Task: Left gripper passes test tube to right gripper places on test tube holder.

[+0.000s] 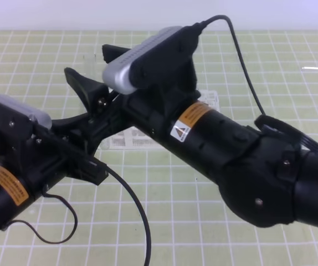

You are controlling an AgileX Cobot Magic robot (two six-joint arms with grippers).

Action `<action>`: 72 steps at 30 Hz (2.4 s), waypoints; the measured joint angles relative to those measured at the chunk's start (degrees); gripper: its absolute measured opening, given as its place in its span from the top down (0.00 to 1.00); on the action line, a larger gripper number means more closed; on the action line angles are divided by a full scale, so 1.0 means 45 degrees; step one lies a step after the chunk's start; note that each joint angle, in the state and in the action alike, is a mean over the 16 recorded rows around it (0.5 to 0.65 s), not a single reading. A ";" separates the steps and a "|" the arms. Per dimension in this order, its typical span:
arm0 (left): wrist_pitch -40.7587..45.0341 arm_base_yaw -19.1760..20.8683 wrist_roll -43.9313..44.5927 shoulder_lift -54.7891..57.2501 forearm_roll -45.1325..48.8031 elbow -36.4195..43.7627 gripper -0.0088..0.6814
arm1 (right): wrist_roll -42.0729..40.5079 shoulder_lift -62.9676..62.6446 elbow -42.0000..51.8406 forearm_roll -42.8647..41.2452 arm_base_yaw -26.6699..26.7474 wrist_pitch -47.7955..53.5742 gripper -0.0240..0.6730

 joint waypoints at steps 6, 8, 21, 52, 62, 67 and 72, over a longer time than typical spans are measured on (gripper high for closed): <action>-0.0025 -0.0002 -0.0001 0.0011 0.0012 0.0000 0.96 | 0.0007 0.0442 -0.0340 0.0006 -0.0017 -0.0011 0.31; -0.0033 -0.0001 -0.0002 0.0005 0.0017 0.0000 0.96 | 0.0007 0.0548 -0.0406 0.0041 -0.0030 -0.0019 0.31; -0.0159 -0.0002 -0.0004 -0.0936 0.0057 0.0000 0.94 | -0.0010 0.0920 -0.0549 0.0430 -0.0110 -0.0117 0.36; -0.0270 0.0000 -0.0005 0.0000 0.0068 0.0000 0.88 | 0.0042 0.1009 -0.0549 0.0496 -0.0110 -0.0559 0.82; -0.0507 0.0002 -0.0001 -0.0011 0.0066 0.0000 0.53 | 0.0006 0.0999 -0.0549 0.0519 -0.0110 -0.0598 0.82; -0.0528 -0.0001 -0.0003 -0.0001 0.0076 0.0000 0.32 | -0.0223 0.0910 -0.0549 0.0642 -0.0133 -0.0606 0.82; -0.0486 -0.0001 -0.0003 -0.0232 0.0079 0.0000 0.25 | -0.1007 0.0642 -0.0549 0.1312 -0.0280 -0.0426 0.82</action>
